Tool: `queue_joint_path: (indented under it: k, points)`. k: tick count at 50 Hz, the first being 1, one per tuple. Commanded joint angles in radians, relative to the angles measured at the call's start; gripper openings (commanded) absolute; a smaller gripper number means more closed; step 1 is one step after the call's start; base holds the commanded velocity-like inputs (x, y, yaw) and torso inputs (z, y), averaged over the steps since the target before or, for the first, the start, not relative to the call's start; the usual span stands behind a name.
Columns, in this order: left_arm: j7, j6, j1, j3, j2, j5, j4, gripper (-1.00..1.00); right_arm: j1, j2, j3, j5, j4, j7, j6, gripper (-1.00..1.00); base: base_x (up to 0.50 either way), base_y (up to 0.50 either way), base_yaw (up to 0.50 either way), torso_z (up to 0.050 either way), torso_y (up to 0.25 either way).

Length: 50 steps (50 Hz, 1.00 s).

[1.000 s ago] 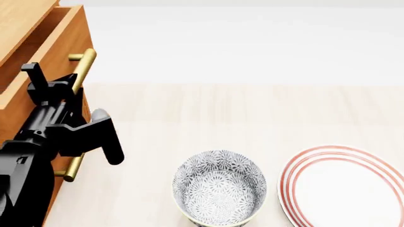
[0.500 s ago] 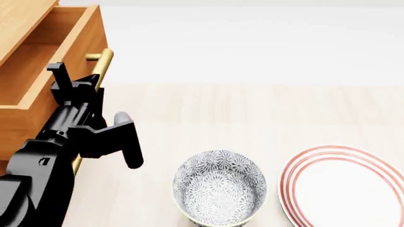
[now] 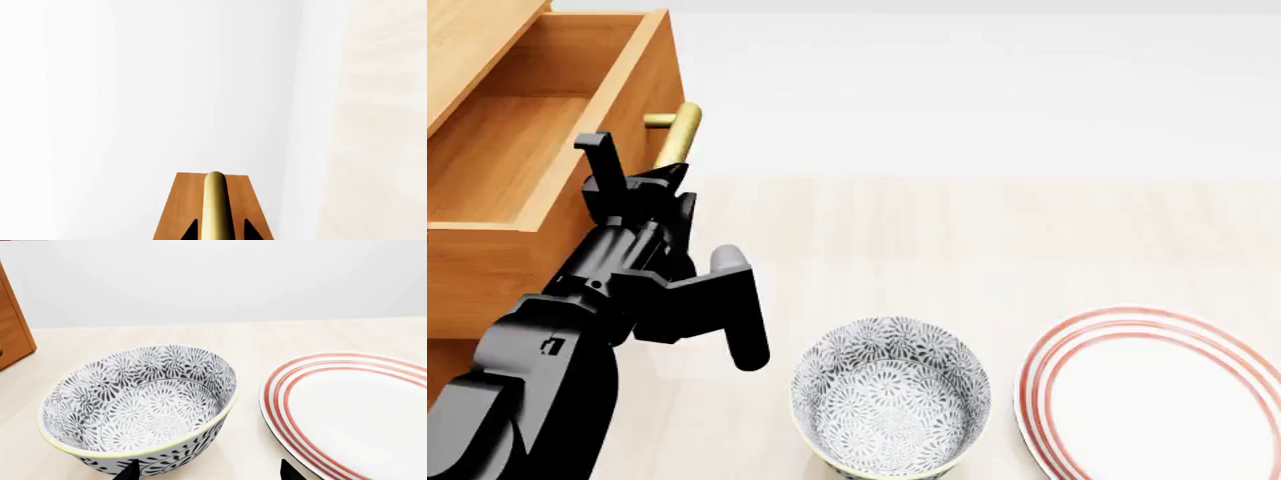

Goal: Open the top drawer of the cabinet.

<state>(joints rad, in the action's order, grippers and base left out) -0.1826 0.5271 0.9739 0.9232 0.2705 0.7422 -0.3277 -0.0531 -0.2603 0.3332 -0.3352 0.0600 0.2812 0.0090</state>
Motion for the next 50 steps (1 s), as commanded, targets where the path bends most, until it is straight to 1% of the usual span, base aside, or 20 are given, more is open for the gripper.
queue_joint_path:
  k: [1,9,18,22,24,26,31,32,38,39,44,50]
  points:
    - [0.034,-0.007,0.009,0.010,-0.034,0.007,0.055,1.00,-0.001,-0.002,0.004,-0.006,0.004,0.004,0.001,1.00,0.00,0.00,0.00,0.000,0.000]
    - [0.038,-0.002,0.005,0.008,-0.030,0.006,0.060,1.00,-0.004,-0.002,0.008,-0.007,0.011,0.003,0.000,1.00,0.00,0.00,0.00,0.000,0.000]
    - [0.012,0.012,-0.014,-0.004,-0.048,-0.016,0.136,1.00,-0.004,-0.004,0.012,-0.008,0.011,0.005,-0.001,1.00,0.00,0.00,0.00,0.000,0.000]
    - [0.005,0.004,-0.037,-0.041,-0.058,-0.069,0.182,1.00,-0.004,-0.005,0.014,-0.009,0.013,0.004,-0.003,1.00,0.00,0.00,0.00,0.000,0.000]
    - [0.011,0.003,-0.038,-0.045,-0.059,-0.070,0.193,1.00,-0.004,-0.004,0.015,-0.009,0.016,0.004,-0.006,1.00,0.00,0.00,0.00,0.000,0.000]
    - [-0.008,0.006,-0.053,-0.078,-0.067,-0.114,0.243,1.00,-0.003,-0.005,0.018,-0.007,0.017,0.004,-0.007,1.00,0.00,0.00,0.00,0.000,0.000]
    - [-0.032,0.026,-0.054,-0.111,-0.072,-0.142,0.314,1.00,0.000,-0.008,0.020,-0.008,0.008,0.007,-0.003,1.00,0.00,0.00,0.00,0.000,0.000]
    - [-0.034,0.035,-0.049,-0.134,-0.079,-0.159,0.323,1.00,0.000,-0.008,0.020,-0.008,0.009,0.007,-0.004,1.00,0.00,0.00,0.00,0.000,0.000]
    - [-0.019,0.068,-0.024,-0.223,-0.112,-0.219,0.315,1.00,0.001,-0.010,0.025,-0.006,0.009,0.009,-0.003,1.00,0.00,0.00,0.00,0.000,0.000]
    - [-0.010,0.082,-0.015,-0.254,-0.125,-0.237,0.308,1.00,0.000,-0.010,0.026,-0.007,0.008,0.010,-0.001,1.00,0.00,0.00,0.00,0.000,0.000]
    - [0.016,0.133,0.009,-0.313,-0.150,-0.255,0.286,1.00,-0.003,-0.011,0.028,-0.006,0.013,0.011,-0.002,1.00,0.00,0.00,0.00,0.000,0.000]
    - [0.008,0.197,0.027,-0.409,-0.180,-0.317,0.321,1.00,-0.004,-0.011,0.032,-0.005,0.012,0.015,0.003,1.00,0.00,0.00,0.00,0.003,0.000]
